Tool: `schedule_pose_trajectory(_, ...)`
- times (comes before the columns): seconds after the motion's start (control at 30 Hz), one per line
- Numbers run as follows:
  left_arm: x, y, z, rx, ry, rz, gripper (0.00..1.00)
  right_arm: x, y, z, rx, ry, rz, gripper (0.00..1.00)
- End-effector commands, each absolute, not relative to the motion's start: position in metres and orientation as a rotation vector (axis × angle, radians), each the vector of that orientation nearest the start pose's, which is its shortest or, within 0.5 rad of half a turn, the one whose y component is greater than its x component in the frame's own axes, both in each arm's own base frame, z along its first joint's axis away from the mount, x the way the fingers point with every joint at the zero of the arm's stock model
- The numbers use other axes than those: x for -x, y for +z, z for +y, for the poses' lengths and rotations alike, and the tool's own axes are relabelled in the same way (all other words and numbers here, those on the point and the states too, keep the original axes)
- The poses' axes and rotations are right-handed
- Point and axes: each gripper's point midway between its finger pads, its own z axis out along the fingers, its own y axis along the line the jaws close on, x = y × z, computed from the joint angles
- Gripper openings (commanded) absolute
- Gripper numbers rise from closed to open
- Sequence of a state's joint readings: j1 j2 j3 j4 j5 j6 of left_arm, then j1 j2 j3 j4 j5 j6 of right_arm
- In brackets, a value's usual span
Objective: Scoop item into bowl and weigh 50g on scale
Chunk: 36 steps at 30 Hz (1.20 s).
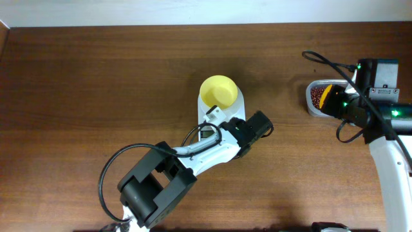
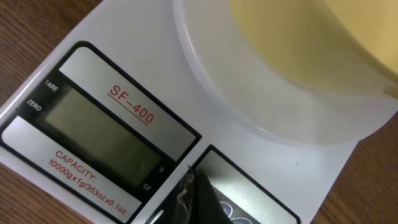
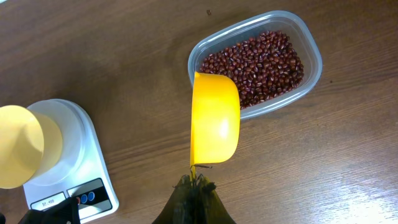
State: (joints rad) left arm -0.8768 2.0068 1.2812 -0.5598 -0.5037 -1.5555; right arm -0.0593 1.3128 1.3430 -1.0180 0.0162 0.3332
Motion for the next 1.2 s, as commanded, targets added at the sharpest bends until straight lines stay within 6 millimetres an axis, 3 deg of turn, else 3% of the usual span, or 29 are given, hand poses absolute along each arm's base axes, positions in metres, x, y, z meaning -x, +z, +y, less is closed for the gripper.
schedule_pose_trajectory(0.0,-0.317,-0.004,-0.270,0.926,-0.078,2.493,0.00,-0.333,0.237,-0.023,-0.503,0.095,2.495,0.04)
schedule_pose_trajectory(0.23,-0.320,0.000,-0.270,0.918,-0.076,2.468,0.00,-0.333,0.237,-0.023,-0.503,0.094,2.495,0.04)
schedule_pose_trajectory(0.4,-0.322,0.048,-0.268,0.928,-0.156,2.422,0.00,-0.333,0.237,-0.023,-0.503,0.094,2.494,0.04)
schedule_pose_trajectory(0.63,-0.310,0.103,-0.253,0.935,-0.210,2.400,0.00,-0.333,0.237,-0.024,-0.504,0.090,2.494,0.04)
schedule_pose_trajectory(0.83,-0.305,0.108,-0.238,0.924,-0.136,2.388,0.00,-0.333,0.237,-0.024,-0.504,0.090,2.495,0.04)
schedule_pose_trajectory(1.07,-0.330,0.130,-0.208,0.915,-0.022,2.169,0.00,-0.332,0.236,-0.023,-0.505,0.091,2.501,0.04)
schedule_pose_trajectory(1.17,-0.328,0.127,-0.197,0.922,0.029,2.184,0.00,-0.313,0.226,-0.018,-0.514,0.106,2.590,0.04)
